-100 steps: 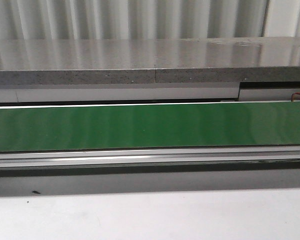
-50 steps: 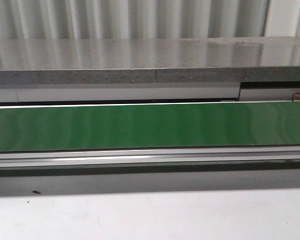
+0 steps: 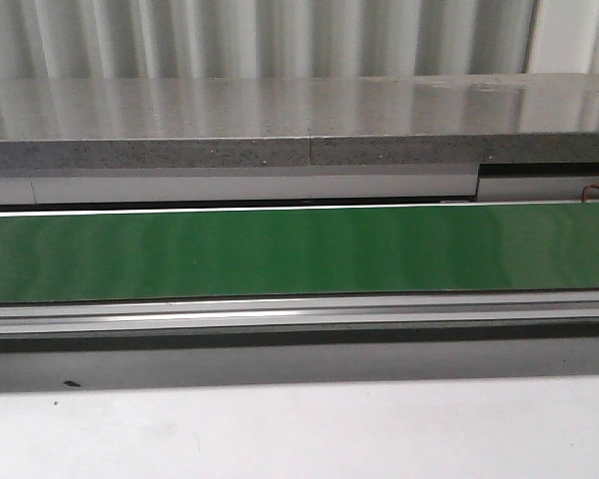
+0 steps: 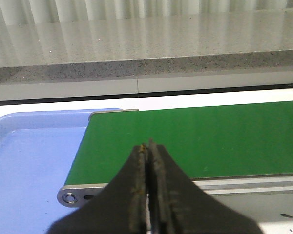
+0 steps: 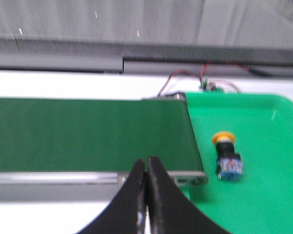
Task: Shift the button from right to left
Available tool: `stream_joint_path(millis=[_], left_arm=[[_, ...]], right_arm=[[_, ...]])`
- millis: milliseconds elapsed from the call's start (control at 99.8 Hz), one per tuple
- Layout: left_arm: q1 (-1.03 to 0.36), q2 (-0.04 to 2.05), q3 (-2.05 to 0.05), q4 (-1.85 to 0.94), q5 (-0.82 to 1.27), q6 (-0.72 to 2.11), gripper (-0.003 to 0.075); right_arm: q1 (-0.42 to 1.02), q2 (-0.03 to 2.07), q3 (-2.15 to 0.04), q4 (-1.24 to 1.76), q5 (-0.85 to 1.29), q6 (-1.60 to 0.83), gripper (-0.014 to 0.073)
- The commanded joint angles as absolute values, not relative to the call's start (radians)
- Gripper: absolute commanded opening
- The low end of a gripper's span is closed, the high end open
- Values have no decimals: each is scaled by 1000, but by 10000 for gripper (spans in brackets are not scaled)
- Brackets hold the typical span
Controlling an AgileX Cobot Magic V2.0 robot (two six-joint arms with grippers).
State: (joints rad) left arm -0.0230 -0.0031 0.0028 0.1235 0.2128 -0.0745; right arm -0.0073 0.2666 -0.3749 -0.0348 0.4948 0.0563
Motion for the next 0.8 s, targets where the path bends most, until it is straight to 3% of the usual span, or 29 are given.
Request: stream_joint_path(millis=[0,381,461,551,721,792], left_arm=[[-31,-37,42,116,136,-74,-20],[-31,-37,42,116,136,-74,-21],[-31,-37,42,116,136,-74,-20],[-31,-37,42,116,136,-74,-21],[-31,-37,42,116,136,-74,-20],[-31,-37,42,116,136,-74,-20]], right_arm=[[-7,367,-457,-51,493,44,-68],[-7,740,-656,-50,745,44,-63],[-7,808,-700,-50,787,44,-30],[-7,883,-745,-49,812,44,85],[-7,1003,-814,-37,840,44,448],[-7,1047,-839,-37,846,44,524]])
